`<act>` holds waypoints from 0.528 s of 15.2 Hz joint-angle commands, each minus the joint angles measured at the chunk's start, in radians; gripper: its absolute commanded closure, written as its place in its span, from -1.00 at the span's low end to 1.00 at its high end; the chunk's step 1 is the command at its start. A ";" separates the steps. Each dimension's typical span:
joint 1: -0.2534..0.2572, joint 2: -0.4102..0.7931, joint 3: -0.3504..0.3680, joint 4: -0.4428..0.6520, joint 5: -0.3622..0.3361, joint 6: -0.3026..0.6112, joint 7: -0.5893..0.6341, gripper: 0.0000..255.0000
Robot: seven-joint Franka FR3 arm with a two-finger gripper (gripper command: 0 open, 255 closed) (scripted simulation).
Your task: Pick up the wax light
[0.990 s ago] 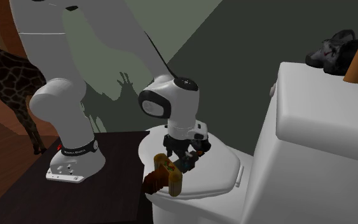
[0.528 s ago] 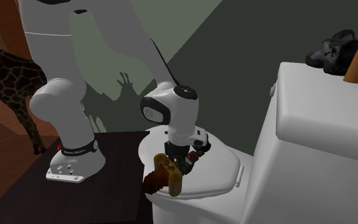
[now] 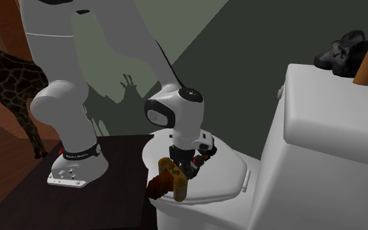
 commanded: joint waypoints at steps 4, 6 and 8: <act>0.003 -0.050 -0.015 -0.002 -0.056 -0.042 0.043 1.00; 0.003 -0.084 -0.021 -0.003 -0.091 -0.070 0.070 1.00; 0.001 -0.117 -0.025 -0.002 -0.122 -0.099 0.094 1.00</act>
